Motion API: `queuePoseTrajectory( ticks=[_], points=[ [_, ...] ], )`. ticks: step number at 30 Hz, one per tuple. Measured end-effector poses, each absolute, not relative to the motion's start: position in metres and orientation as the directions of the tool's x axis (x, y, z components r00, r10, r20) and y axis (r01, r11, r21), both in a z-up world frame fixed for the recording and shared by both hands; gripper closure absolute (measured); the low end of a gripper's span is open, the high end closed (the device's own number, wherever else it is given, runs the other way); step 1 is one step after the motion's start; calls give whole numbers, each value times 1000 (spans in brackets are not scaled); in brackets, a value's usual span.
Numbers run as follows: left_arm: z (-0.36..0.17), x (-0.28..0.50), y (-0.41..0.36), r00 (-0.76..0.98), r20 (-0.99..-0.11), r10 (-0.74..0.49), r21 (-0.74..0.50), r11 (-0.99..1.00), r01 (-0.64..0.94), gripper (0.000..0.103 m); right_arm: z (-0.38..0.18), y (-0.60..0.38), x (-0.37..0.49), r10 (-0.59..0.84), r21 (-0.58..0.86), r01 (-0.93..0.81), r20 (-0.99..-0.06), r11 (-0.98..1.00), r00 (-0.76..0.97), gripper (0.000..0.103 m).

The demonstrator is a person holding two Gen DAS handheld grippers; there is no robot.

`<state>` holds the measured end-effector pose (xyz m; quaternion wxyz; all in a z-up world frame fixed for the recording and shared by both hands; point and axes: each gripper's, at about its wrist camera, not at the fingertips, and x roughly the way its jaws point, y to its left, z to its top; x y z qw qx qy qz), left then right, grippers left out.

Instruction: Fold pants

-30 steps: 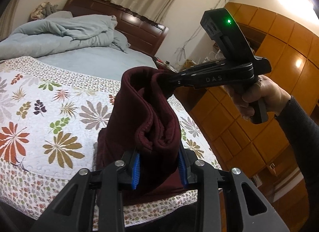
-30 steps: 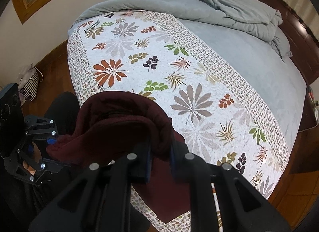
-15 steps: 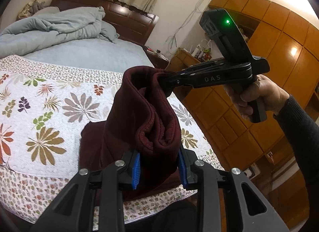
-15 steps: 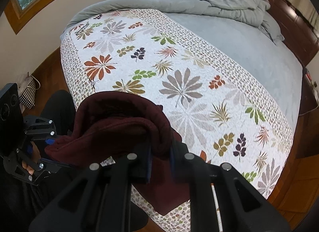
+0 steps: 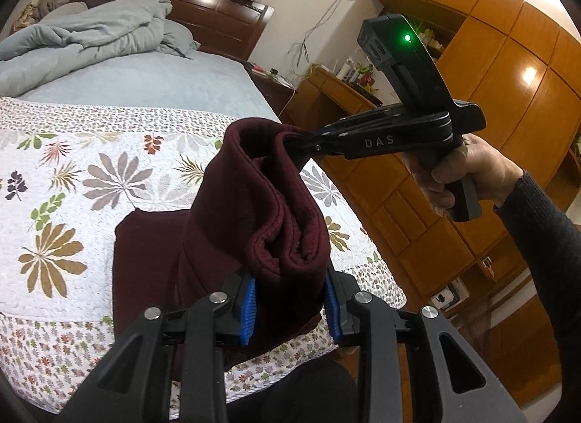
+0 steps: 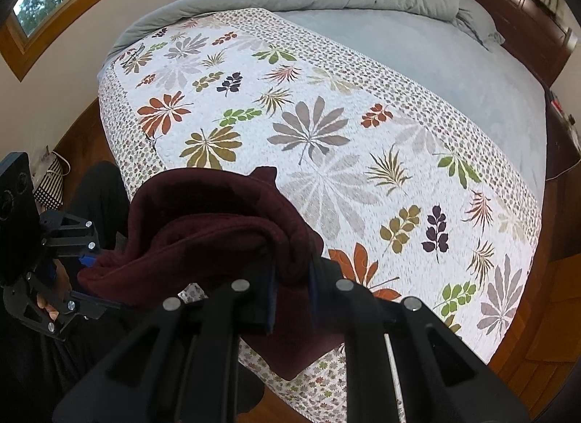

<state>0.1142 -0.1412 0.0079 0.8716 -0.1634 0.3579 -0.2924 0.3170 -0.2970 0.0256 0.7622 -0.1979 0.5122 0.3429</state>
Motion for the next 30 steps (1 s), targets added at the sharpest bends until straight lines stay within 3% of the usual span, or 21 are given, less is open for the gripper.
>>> queuePoseTrajectory(
  ticks=[30],
  points=[
    [-26, 137, -207, 455, -596, -662, -495, 749, 441, 73, -25, -354, 327, 326, 23, -731, -904, 682, 276, 90]
  ],
)
